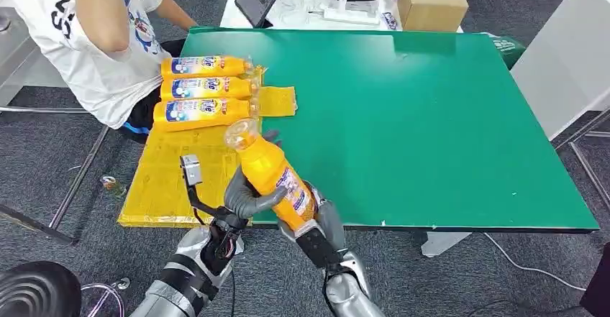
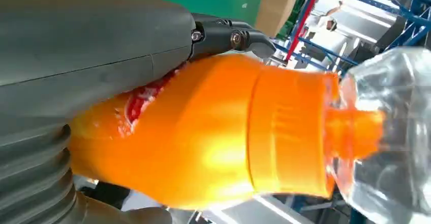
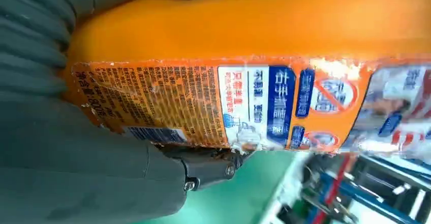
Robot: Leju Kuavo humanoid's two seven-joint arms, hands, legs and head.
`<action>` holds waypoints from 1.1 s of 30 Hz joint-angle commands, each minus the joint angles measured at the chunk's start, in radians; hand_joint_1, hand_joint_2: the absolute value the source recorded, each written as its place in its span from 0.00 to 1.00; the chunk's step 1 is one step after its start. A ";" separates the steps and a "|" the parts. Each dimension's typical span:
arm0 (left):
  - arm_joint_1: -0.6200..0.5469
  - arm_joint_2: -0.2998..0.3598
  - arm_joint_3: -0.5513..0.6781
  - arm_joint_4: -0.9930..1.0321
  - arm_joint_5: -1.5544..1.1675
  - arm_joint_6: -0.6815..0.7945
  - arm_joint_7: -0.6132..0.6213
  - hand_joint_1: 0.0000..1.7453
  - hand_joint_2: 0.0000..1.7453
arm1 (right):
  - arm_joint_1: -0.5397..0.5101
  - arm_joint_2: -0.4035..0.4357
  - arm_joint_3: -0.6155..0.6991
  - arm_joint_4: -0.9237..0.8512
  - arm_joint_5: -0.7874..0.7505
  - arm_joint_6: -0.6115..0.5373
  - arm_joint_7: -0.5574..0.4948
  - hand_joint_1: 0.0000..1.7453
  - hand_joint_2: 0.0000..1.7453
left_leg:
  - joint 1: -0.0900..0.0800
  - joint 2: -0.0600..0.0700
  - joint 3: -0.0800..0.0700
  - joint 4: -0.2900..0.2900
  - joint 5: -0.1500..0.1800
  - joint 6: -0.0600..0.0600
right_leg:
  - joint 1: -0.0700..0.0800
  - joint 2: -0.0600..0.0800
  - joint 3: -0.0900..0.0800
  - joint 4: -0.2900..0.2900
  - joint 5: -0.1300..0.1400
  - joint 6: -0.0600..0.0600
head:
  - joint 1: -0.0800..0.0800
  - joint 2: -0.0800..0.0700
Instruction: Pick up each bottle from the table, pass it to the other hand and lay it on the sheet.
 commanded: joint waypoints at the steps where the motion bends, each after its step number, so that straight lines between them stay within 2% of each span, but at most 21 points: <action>1: -0.048 0.032 -0.044 0.061 -0.006 0.002 0.005 0.00 1.00 | -0.063 0.009 0.059 0.152 -0.012 0.014 0.002 1.00 1.00 | 0.000 0.002 0.006 -0.001 -0.002 0.002 | 0.001 0.000 0.006 -0.001 -0.002 -0.003 | 0.000 0.000; 9: -0.090 0.033 -0.098 0.106 -0.061 0.041 -0.003 0.00 1.00 | -0.112 0.025 0.155 0.193 -0.075 -0.017 0.002 1.00 1.00 | 0.000 0.002 0.007 0.000 -0.003 0.002 | 0.001 0.000 0.006 -0.001 -0.002 -0.003 | 0.000 0.000; 14: -0.105 0.047 -0.120 0.116 -0.139 0.088 -0.020 0.02 1.00 | -0.120 0.005 0.154 0.168 -0.110 -0.038 0.002 1.00 1.00 | 0.000 0.001 0.005 0.000 -0.002 0.002 | 0.001 -0.001 0.005 -0.001 -0.002 -0.003 | 0.000 0.000; 15: -0.107 0.049 -0.123 0.120 -0.147 0.085 -0.020 0.21 1.00 | -0.122 0.002 0.150 0.162 -0.114 -0.039 0.002 1.00 1.00 | 0.000 0.001 0.004 -0.001 -0.001 0.001 | 0.000 0.000 0.004 -0.001 -0.001 -0.002 | 0.000 0.000; 16: -0.107 0.049 -0.123 0.120 -0.147 0.085 -0.020 0.21 1.00 | -0.122 0.002 0.150 0.162 -0.114 -0.039 0.002 1.00 1.00 | 0.000 0.001 0.002 0.000 -0.001 0.001 | 0.001 0.000 0.002 -0.001 -0.001 -0.002 | 0.000 0.000; 17: -0.107 0.050 -0.123 0.122 -0.148 0.083 -0.022 0.21 1.00 | -0.125 -0.001 0.147 0.162 -0.115 -0.035 0.002 1.00 1.00 | 0.000 0.002 0.008 -0.001 -0.003 0.002 | 0.002 -0.001 0.008 -0.001 -0.003 -0.004 | 0.000 0.000; 18: -0.107 0.052 -0.128 0.124 -0.150 0.073 -0.022 0.80 1.00 | -0.125 -0.002 0.148 0.160 -0.114 -0.038 0.002 1.00 1.00 | 0.000 0.001 0.004 -0.001 -0.001 0.001 | 0.001 0.000 0.004 -0.001 -0.001 -0.002 | 0.000 0.000; 19: -0.109 0.054 -0.130 0.130 -0.146 0.056 -0.018 1.00 1.00 | -0.125 -0.002 0.148 0.156 -0.114 -0.039 0.002 1.00 1.00 | 0.000 0.001 0.007 -0.001 -0.002 0.002 | 0.001 -0.001 0.007 -0.001 -0.002 -0.003 | 0.000 0.000; 31: -0.123 0.077 -0.153 0.194 -0.074 -0.113 0.005 1.00 1.00 | -0.134 -0.004 0.163 0.169 -0.111 -0.042 0.002 1.00 1.00 | 0.000 0.002 0.004 -0.001 -0.001 0.001 | 0.000 0.000 0.003 -0.001 -0.001 -0.002 | 0.000 0.000; 32: -0.123 0.077 -0.153 0.194 -0.074 -0.113 0.005 1.00 1.00 | -0.134 -0.004 0.163 0.169 -0.111 -0.042 0.002 1.00 1.00 | 0.000 0.003 0.010 -0.001 -0.003 0.003 | 0.001 0.000 0.009 -0.002 -0.002 -0.004 | 0.000 0.000; 33: -0.123 0.077 -0.153 0.194 -0.074 -0.113 0.005 1.00 1.00 | -0.134 -0.004 0.163 0.169 -0.111 -0.042 0.002 1.00 1.00 | 0.000 0.002 0.005 -0.001 -0.001 0.001 | 0.000 0.000 0.004 -0.001 -0.001 -0.002 | 0.000 0.000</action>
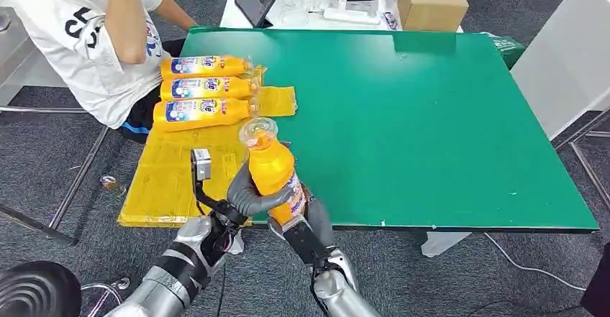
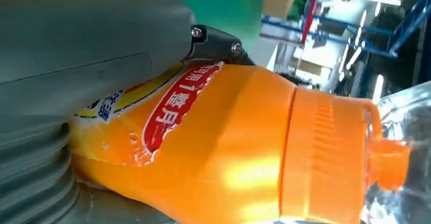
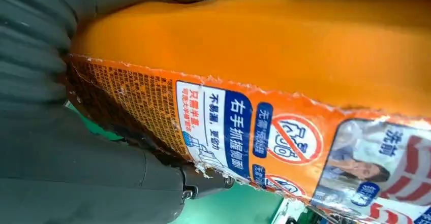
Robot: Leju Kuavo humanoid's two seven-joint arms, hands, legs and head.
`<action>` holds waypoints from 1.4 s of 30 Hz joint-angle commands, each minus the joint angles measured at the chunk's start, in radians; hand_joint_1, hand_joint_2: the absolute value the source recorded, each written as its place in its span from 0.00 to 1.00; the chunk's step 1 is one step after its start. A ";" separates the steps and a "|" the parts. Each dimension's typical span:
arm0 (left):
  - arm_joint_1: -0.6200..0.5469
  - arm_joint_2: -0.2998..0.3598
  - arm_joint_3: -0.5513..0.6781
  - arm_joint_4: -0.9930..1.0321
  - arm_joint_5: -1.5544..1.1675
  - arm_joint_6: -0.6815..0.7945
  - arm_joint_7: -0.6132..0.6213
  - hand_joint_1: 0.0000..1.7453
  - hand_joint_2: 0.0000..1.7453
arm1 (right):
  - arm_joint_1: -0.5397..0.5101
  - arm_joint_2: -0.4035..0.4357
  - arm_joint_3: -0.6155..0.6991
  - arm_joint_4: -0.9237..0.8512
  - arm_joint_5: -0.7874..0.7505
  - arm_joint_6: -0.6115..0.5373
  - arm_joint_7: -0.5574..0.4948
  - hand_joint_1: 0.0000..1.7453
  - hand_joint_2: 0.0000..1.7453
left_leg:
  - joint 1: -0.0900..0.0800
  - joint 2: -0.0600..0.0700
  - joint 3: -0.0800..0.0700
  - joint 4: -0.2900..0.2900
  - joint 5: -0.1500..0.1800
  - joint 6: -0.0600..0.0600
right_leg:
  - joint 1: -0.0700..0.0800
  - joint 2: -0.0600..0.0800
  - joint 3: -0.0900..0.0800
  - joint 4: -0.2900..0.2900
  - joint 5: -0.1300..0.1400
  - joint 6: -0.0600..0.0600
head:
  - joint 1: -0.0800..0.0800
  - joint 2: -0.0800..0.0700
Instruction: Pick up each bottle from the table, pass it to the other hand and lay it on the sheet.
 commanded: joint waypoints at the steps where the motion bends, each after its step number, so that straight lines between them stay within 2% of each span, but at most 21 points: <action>1: -0.046 0.028 -0.062 0.131 0.040 -0.052 0.033 1.00 1.00 | -0.062 -0.024 0.059 0.060 0.002 -0.024 0.000 1.00 1.00 | 0.000 0.002 0.007 -0.001 -0.002 0.002 | 0.001 0.000 0.007 -0.001 -0.002 -0.003 | 0.000 0.000; 9: -0.052 0.031 -0.066 0.138 0.063 -0.042 0.034 1.00 1.00 | -0.074 -0.029 0.045 0.076 0.008 -0.058 0.000 1.00 1.00 | 0.000 0.002 0.005 -0.001 -0.002 0.002 | 0.000 0.000 0.005 -0.001 -0.001 -0.002 | 0.000 0.000; 13: -0.055 0.034 -0.058 0.118 0.066 0.009 0.037 1.00 1.00 | -0.085 -0.029 0.018 0.076 0.006 -0.079 0.000 1.00 1.00 | -0.001 0.001 0.003 -0.001 -0.001 0.001 | 0.000 0.000 0.003 0.000 -0.001 -0.002 | 0.000 0.000; 14: -0.056 0.034 -0.054 0.112 0.067 0.021 0.038 1.00 1.00 | -0.094 -0.029 0.013 0.088 0.013 -0.080 0.000 0.76 1.00 | 0.000 0.002 0.009 -0.001 -0.003 0.003 | 0.001 0.000 0.009 -0.001 -0.003 -0.004 | 0.000 0.000; 15: -0.057 0.035 -0.046 0.104 0.067 0.039 0.042 1.00 1.00 | -0.100 -0.028 0.000 0.090 0.018 -0.084 0.000 0.08 1.00 | 0.000 0.002 0.004 0.000 -0.001 0.002 | 0.000 0.000 0.004 -0.001 -0.001 -0.002 | 0.000 0.000; 16: -0.057 0.034 -0.040 0.096 0.064 0.058 0.043 1.00 1.00 | -0.107 -0.024 -0.016 0.099 0.017 -0.078 0.000 0.00 1.00 | 0.000 0.002 0.006 0.000 -0.002 0.002 | 0.001 0.000 0.006 -0.001 -0.002 -0.003 | 0.000 0.000; 17: -0.055 0.033 -0.029 0.080 0.053 0.091 0.034 1.00 1.00 | -0.112 -0.024 -0.024 0.100 0.016 -0.044 0.000 0.00 0.00 | 0.000 0.002 0.005 0.000 -0.002 0.002 | 0.001 0.001 0.005 -0.001 -0.001 -0.002 | 0.000 0.000; 20: -0.041 0.011 0.052 -0.003 -0.006 0.266 0.012 1.00 1.00 | -0.087 -0.026 -0.074 0.017 -0.001 0.105 0.000 0.00 0.00 | 0.000 0.001 0.004 0.000 -0.002 0.002 | 0.001 0.000 0.004 0.000 -0.001 -0.002 | 0.000 0.000; 24: -0.032 0.003 0.152 -0.090 -0.047 0.414 -0.006 1.00 1.00 | -0.035 -0.050 -0.092 -0.143 -0.019 0.221 0.014 0.00 0.00 | 0.000 0.000 0.001 0.001 -0.001 0.001 | 0.001 -0.001 0.002 0.000 -0.001 -0.002 | 0.000 0.000; 27: -0.038 0.006 0.207 -0.089 0.002 0.425 0.029 1.00 1.00 | -0.008 -0.068 -0.079 -0.217 0.036 0.196 0.022 0.00 0.00 | 0.000 0.000 0.007 0.000 -0.003 0.003 | 0.001 -0.002 0.007 0.000 -0.003 -0.003 | 0.000 0.000; 28: -0.040 0.008 0.209 -0.087 0.002 0.427 0.029 1.00 1.00 | -0.004 -0.069 -0.080 -0.226 0.036 0.199 0.022 0.00 0.00 | 0.000 0.000 0.002 0.000 -0.001 0.001 | 0.001 -0.001 0.002 0.000 -0.001 -0.001 | 0.000 0.000; 31: -0.050 0.003 0.245 -0.077 0.020 0.453 0.017 1.00 1.00 | 0.014 -0.070 -0.079 -0.267 0.028 0.222 0.022 0.00 0.00 | 0.000 0.001 0.002 0.000 -0.001 0.001 | 0.000 -0.001 0.002 0.000 -0.001 -0.001 | 0.000 0.000; 32: -0.055 0.002 0.267 -0.085 0.004 0.509 -0.011 1.00 1.00 | 0.029 -0.068 -0.087 -0.302 0.012 0.232 0.020 0.00 0.00 | 0.000 0.001 0.009 0.000 -0.004 0.003 | 0.002 -0.001 0.009 -0.001 -0.004 -0.004 | 0.000 0.000; 33: -0.057 0.003 0.276 -0.095 -0.007 0.535 -0.024 1.00 1.00 | 0.038 -0.069 -0.086 -0.325 0.010 0.233 0.019 0.00 0.00 | 0.000 0.000 0.002 0.000 -0.001 0.001 | 0.001 -0.001 0.002 0.000 -0.001 -0.002 | 0.000 0.000; 34: -0.059 0.005 0.280 -0.102 -0.008 0.536 -0.022 1.00 1.00 | 0.044 -0.071 -0.085 -0.340 0.010 0.233 0.019 0.00 0.00 | 0.001 0.000 0.006 0.001 -0.003 0.002 | 0.002 -0.002 0.006 0.000 -0.003 -0.003 | 0.000 0.000; 42: -0.059 0.005 0.280 -0.102 -0.008 0.536 -0.022 1.00 1.00 | 0.044 -0.071 -0.085 -0.340 0.010 0.233 0.019 0.00 0.00 | 0.000 0.000 0.003 0.000 -0.001 0.001 | 0.001 -0.001 0.003 0.000 -0.001 -0.002 | 0.000 0.000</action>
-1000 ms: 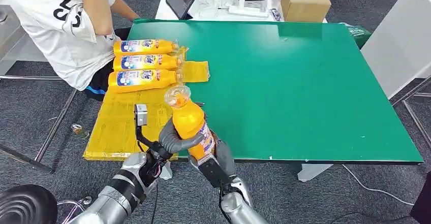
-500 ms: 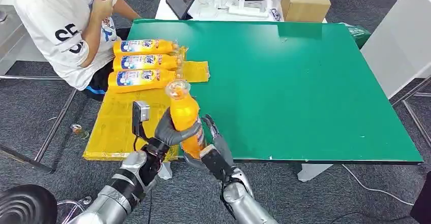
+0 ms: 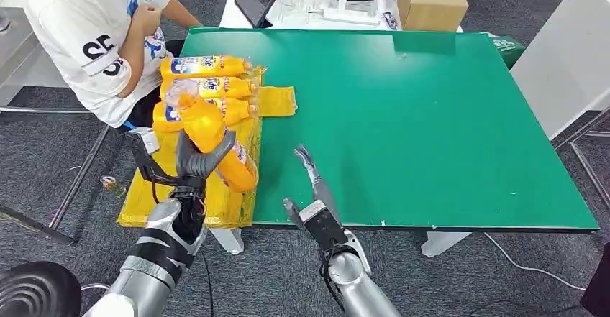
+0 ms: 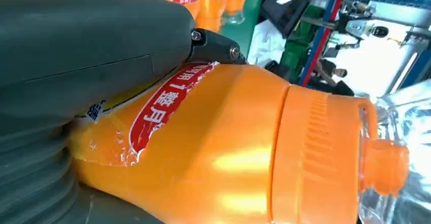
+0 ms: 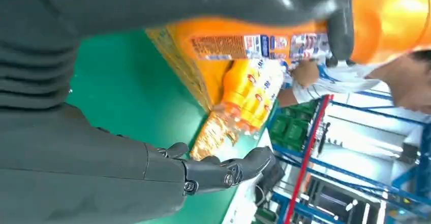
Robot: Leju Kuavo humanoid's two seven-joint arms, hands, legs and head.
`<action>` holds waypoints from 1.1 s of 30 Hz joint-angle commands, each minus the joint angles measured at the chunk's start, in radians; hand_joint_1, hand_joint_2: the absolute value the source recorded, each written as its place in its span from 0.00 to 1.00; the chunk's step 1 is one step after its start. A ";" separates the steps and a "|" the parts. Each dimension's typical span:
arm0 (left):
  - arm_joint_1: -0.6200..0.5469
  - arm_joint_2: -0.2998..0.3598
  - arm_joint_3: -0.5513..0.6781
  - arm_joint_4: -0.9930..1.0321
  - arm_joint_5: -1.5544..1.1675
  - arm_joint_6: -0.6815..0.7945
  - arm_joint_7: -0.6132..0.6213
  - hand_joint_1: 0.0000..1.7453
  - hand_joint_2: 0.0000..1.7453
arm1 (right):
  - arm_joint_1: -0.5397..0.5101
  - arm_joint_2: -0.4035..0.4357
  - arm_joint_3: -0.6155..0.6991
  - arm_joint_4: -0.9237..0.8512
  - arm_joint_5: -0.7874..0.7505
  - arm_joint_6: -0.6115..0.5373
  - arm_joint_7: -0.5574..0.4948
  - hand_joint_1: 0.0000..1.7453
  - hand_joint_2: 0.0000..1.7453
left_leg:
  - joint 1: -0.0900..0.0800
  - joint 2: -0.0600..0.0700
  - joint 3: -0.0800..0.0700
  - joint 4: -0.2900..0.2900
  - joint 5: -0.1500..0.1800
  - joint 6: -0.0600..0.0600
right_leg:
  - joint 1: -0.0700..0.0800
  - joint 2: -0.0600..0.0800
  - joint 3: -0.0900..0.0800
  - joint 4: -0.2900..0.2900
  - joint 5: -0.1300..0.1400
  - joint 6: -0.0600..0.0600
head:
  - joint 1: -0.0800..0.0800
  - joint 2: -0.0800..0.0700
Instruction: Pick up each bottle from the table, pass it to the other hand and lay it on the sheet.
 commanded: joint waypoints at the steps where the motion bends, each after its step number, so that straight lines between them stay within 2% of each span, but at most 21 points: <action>1: -0.040 -0.008 0.045 0.015 0.001 0.005 0.002 1.00 1.00 | 0.000 -0.029 -0.017 -0.040 -0.005 0.007 0.002 0.00 0.00 | 0.000 0.000 0.004 0.000 -0.002 0.002 | 0.001 -0.002 0.005 -0.001 -0.002 -0.002 | 0.000 0.000; 2: -0.040 -0.008 0.045 0.015 0.001 0.005 0.002 1.00 1.00 | 0.000 -0.029 -0.017 -0.040 -0.005 0.007 0.002 0.00 0.00 | 0.000 0.000 0.004 0.000 -0.002 0.002 | 0.001 -0.002 0.005 -0.001 -0.002 -0.002 | 0.000 0.000; 3: -0.038 -0.010 0.050 0.002 -0.049 0.085 -0.043 1.00 1.00 | 0.008 -0.026 -0.030 -0.056 -0.017 -0.003 -0.004 0.00 0.00 | 0.000 0.000 0.002 0.000 -0.001 0.001 | 0.001 -0.002 0.003 -0.001 -0.001 -0.002 | 0.000 0.000; 4: -0.041 -0.002 0.050 -0.014 -0.118 0.169 -0.091 1.00 1.00 | 0.019 -0.025 -0.038 -0.085 -0.025 -0.018 -0.014 0.00 0.00 | 0.001 0.000 0.009 0.000 -0.004 0.003 | 0.002 -0.003 0.010 -0.001 -0.004 -0.004 | 0.000 0.000; 5: -0.041 0.008 0.047 -0.038 -0.218 0.273 -0.134 1.00 1.00 | 0.035 -0.022 -0.051 -0.131 -0.038 -0.038 -0.017 0.00 0.00 | 0.000 -0.001 0.003 0.000 -0.001 0.001 | 0.001 -0.002 0.004 0.000 -0.002 -0.002 | 0.000 0.000; 6: -0.040 0.023 0.042 -0.061 -0.341 0.372 -0.157 1.00 1.00 | 0.055 -0.023 -0.061 -0.195 -0.048 -0.072 -0.017 0.00 0.00 | 0.000 -0.001 0.004 0.001 -0.002 0.002 | 0.001 -0.002 0.005 0.000 -0.003 -0.003 | 0.000 0.000; 7: -0.043 0.045 0.022 -0.058 -0.516 0.506 -0.165 1.00 1.00 | 0.070 -0.017 -0.075 -0.270 -0.074 -0.126 -0.017 0.00 0.00 | 0.000 0.000 0.001 0.001 -0.001 0.001 | 0.001 -0.002 0.002 0.001 -0.002 -0.002 | 0.000 0.000; 9: -0.054 0.065 0.009 -0.003 -0.799 0.639 -0.106 1.00 1.00 | 0.087 -0.016 -0.081 -0.411 -0.114 -0.248 -0.017 0.00 0.00 | 0.000 0.001 0.002 0.001 -0.002 0.001 | 0.000 -0.001 0.001 0.001 -0.002 -0.002 | 0.000 0.000; 10: -0.062 0.070 0.005 0.030 -0.882 0.665 -0.086 1.00 1.00 | 0.091 -0.012 -0.086 -0.459 -0.124 -0.283 -0.017 0.00 0.00 | 0.000 0.001 0.004 0.001 -0.003 0.002 | 0.001 -0.001 0.004 0.002 -0.003 -0.003 | 0.000 0.000; 13: -0.081 0.020 0.140 0.129 -1.275 0.665 -0.062 1.00 1.00 | 0.092 -0.025 -0.074 -0.553 -0.133 -0.378 -0.017 0.00 0.00 | 0.000 -0.001 0.006 0.001 -0.003 0.002 | 0.001 -0.003 0.006 0.001 -0.004 -0.003 | -0.001 0.000; 15: -0.074 0.006 0.200 0.109 -1.529 0.665 -0.036 1.00 1.00 | 0.086 -0.036 -0.055 -0.583 -0.135 -0.415 -0.017 0.00 0.00 | -0.001 0.000 0.003 0.000 -0.002 0.002 | 0.000 -0.001 0.004 0.000 -0.002 -0.002 | 0.000 0.000; 17: -0.086 0.016 0.195 0.132 -1.703 0.665 0.001 1.00 1.00 | 0.077 -0.049 -0.031 -0.603 -0.128 -0.448 -0.017 0.00 0.00 | 0.000 0.002 0.010 0.001 -0.005 0.004 | 0.002 -0.001 0.010 0.000 -0.004 -0.005 | 0.000 0.000; 24: -0.102 0.057 0.152 0.184 -1.784 0.665 0.055 1.00 1.00 | 0.057 -0.054 -0.002 -0.547 -0.133 -0.448 -0.017 0.00 0.00 | 0.000 0.002 0.004 -0.001 -0.002 0.001 | 0.001 0.000 0.004 -0.001 -0.001 -0.003 | -0.001 0.000; 27: -0.109 0.071 0.142 0.218 -1.781 0.665 0.068 1.00 1.00 | 0.052 -0.058 0.002 -0.517 -0.145 -0.440 -0.017 0.00 0.00 | 0.001 0.004 0.012 -0.002 -0.005 0.003 | 0.002 0.000 0.012 -0.002 -0.004 -0.005 | 0.000 0.000; 28: -0.132 0.069 0.151 0.298 -1.737 0.665 0.052 1.00 1.00 | 0.050 -0.061 0.002 -0.506 -0.151 -0.436 -0.017 0.00 0.00 | 0.001 0.004 0.011 -0.001 -0.004 0.003 | 0.002 0.001 0.010 -0.002 -0.003 -0.005 | 0.000 0.000; 29: -0.154 0.063 0.162 0.363 -1.699 0.665 0.033 1.00 1.00 | 0.054 -0.057 -0.002 -0.506 -0.151 -0.428 -0.017 0.00 0.00 | 0.000 0.002 0.003 -0.001 -0.001 0.001 | 0.001 0.000 0.003 -0.001 0.000 -0.002 | 0.000 0.000; 31: -0.201 0.061 0.167 0.491 -1.633 0.665 0.018 1.00 1.00 | 0.055 -0.054 -0.007 -0.500 -0.157 -0.410 -0.017 0.00 0.00 | 0.000 0.002 0.007 -0.001 -0.002 0.002 | 0.001 -0.001 0.008 -0.002 -0.002 -0.003 | 0.000 0.000; 33: -0.217 0.070 0.160 0.538 -1.620 0.643 0.029 1.00 1.00 | 0.057 -0.050 -0.011 -0.485 -0.158 -0.392 -0.017 0.00 0.00 | 0.000 0.000 0.007 -0.001 -0.002 0.002 | 0.001 -0.002 0.008 -0.002 -0.002 -0.003 | 0.000 0.000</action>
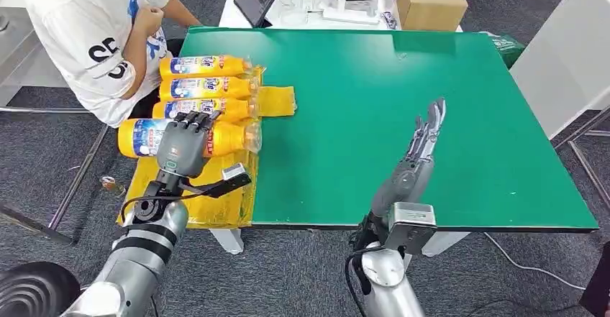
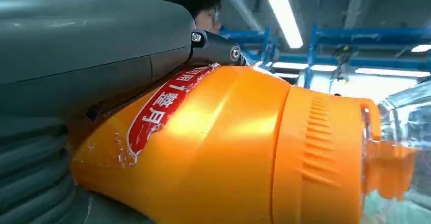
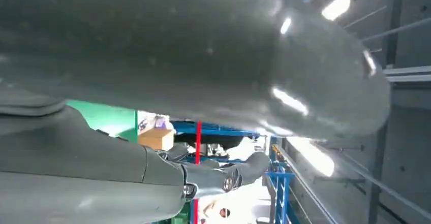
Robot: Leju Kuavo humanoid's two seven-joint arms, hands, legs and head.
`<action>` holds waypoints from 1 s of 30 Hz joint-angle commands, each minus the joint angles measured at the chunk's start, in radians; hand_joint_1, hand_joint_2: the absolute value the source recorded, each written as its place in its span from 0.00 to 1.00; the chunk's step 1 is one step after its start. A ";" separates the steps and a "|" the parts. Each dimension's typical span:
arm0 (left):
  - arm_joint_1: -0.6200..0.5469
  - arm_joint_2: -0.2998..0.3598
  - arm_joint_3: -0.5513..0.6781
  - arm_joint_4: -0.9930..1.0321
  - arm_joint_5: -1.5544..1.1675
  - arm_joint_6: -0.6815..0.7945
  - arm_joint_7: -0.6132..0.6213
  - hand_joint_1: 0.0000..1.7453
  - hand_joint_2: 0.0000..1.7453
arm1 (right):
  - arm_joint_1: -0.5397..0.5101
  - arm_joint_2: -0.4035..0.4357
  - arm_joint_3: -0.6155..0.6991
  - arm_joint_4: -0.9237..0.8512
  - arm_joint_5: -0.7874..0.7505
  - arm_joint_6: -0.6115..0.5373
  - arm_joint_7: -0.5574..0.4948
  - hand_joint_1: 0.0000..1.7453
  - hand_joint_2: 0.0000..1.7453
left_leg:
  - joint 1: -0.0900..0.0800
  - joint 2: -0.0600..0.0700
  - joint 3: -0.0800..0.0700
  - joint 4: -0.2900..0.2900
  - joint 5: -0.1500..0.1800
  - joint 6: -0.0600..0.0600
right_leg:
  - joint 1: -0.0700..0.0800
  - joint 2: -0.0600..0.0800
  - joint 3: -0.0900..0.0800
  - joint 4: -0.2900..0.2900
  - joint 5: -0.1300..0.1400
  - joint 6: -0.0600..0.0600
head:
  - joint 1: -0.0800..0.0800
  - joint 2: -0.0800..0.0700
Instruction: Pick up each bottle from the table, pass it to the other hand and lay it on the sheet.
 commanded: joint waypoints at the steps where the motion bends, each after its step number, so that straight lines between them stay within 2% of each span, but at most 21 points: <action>1: -0.154 0.028 0.020 0.412 0.133 -0.031 -0.025 1.00 1.00 | -0.032 -0.029 0.011 0.079 -0.015 0.043 0.003 0.00 0.00 | 0.000 -0.001 0.005 -0.001 -0.001 0.001 | 0.001 -0.002 0.006 -0.001 -0.001 -0.002 | 0.000 0.000; 5: -0.167 0.052 -0.025 0.466 0.110 -0.097 0.022 1.00 1.00 | -0.027 -0.017 -0.008 0.113 -0.026 0.095 0.003 0.00 0.00 | 0.001 0.001 0.007 -0.001 -0.003 0.002 | 0.002 0.000 0.008 -0.001 -0.002 -0.003 | 0.000 0.000; 9: -0.165 0.051 0.009 0.490 0.163 -0.160 0.033 1.00 1.00 | -0.024 -0.005 -0.015 0.159 -0.025 0.124 0.003 0.00 0.00 | 0.000 0.001 0.006 -0.001 -0.002 0.002 | 0.001 0.000 0.006 -0.001 -0.002 -0.003 | 0.000 0.000; 25: -0.159 0.067 -0.040 0.509 0.116 -0.156 0.093 1.00 1.00 | -0.022 0.009 -0.018 0.212 -0.015 0.169 0.003 0.00 0.00 | 0.000 0.001 0.002 -0.001 -0.001 0.001 | 0.001 0.000 0.002 -0.001 -0.001 -0.001 | 0.000 0.000; 29: -0.133 0.061 -0.043 0.521 0.120 -0.181 0.107 1.00 1.00 | -0.023 0.018 -0.022 0.240 -0.010 0.190 0.003 0.00 0.00 | 0.000 0.002 0.011 -0.002 -0.004 0.002 | 0.002 0.001 0.011 -0.002 -0.003 -0.004 | 0.000 0.000; 30: -0.123 0.056 -0.029 0.528 0.142 -0.201 0.098 1.00 1.00 | -0.023 0.020 -0.020 0.249 -0.007 0.196 0.003 0.00 0.00 | 0.000 0.002 0.005 -0.001 -0.002 0.001 | 0.000 0.001 0.005 -0.002 -0.001 -0.002 | 0.000 0.000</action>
